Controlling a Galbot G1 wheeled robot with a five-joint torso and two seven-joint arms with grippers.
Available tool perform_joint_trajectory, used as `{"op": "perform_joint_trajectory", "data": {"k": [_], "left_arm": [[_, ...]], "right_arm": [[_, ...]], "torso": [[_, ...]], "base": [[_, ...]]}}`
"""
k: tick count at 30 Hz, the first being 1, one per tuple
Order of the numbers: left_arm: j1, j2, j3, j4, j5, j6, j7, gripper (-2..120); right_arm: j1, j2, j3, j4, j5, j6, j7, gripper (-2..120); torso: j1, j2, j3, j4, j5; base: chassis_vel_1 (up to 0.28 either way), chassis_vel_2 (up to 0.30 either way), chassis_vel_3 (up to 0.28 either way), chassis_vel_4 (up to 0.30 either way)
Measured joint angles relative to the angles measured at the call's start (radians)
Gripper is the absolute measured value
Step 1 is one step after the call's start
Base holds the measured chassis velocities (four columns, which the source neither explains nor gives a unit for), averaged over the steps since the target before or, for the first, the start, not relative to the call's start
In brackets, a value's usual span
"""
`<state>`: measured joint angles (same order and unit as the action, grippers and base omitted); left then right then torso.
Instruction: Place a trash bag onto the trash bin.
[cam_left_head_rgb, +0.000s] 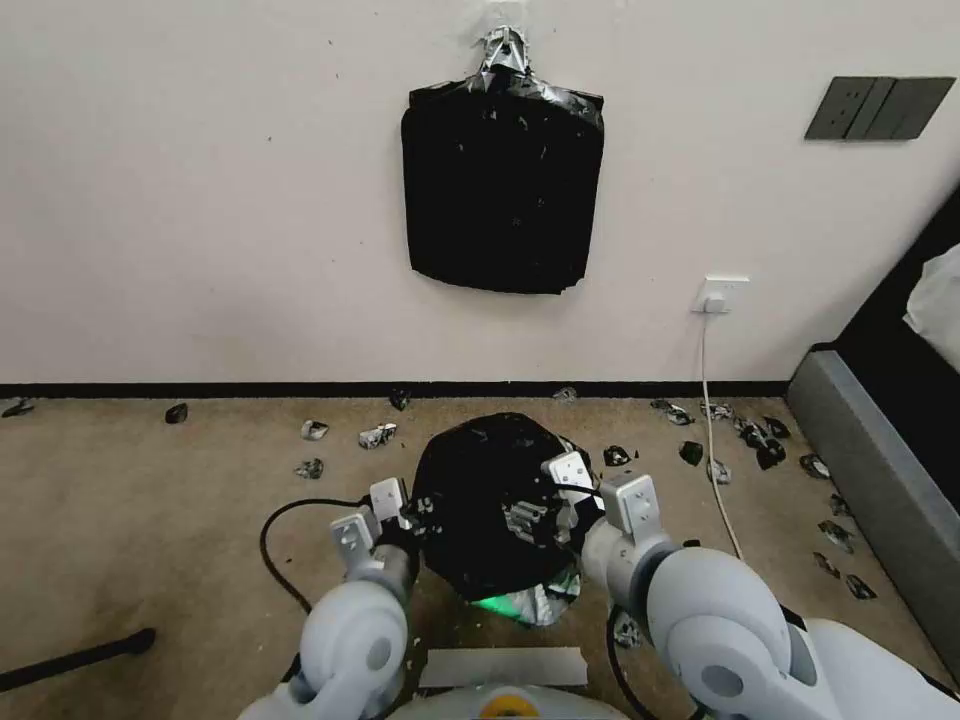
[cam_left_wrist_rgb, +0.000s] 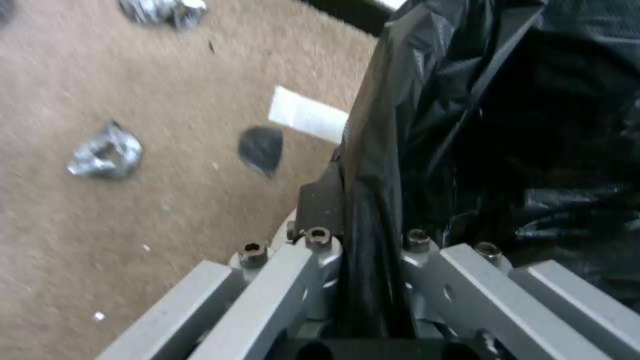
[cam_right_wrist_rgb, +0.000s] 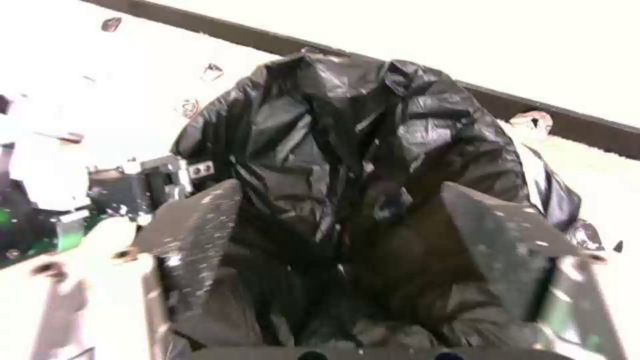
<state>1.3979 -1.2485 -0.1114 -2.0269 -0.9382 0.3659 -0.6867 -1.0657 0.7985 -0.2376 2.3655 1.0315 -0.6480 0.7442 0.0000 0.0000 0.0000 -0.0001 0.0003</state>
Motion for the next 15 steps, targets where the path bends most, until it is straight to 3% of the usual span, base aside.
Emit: {"op": "perform_joint_trajectory", "data": {"k": [3,8,11,15], "left_arm": [[-0.017,-0.007,0.002,0.017,-0.020,0.005,-0.012,4],[-0.024,-0.005,0.003,0.015,-0.029,0.020,-0.010,13],[-0.025,-0.002,0.000,0.005,-0.034,0.033,0.004,29],[-0.016,0.001,-0.005,-0.012,-0.037,0.037,0.021,39]], "right_arm": [[0.000,0.001,0.002,0.000,0.000,0.001,0.000,97],[-0.001,-0.001,0.006,-0.003,0.000,0.001,0.000,100],[-0.006,-0.001,0.007,-0.002,-0.003,0.002,0.001,100],[-0.017,0.003,0.012,-0.002,-0.010,0.004,0.001,100]], "torso": [[0.000,0.000,0.000,0.0000,0.0000],[0.000,0.000,0.000,0.0000,-0.0002],[0.000,0.000,0.000,0.0000,-0.0002],[0.000,0.000,0.000,0.0000,-0.0003]], "base": [[0.000,0.000,0.000,0.000],[0.000,0.000,0.000,0.000],[0.000,0.000,0.000,0.000],[0.000,0.000,0.000,0.000]]}}
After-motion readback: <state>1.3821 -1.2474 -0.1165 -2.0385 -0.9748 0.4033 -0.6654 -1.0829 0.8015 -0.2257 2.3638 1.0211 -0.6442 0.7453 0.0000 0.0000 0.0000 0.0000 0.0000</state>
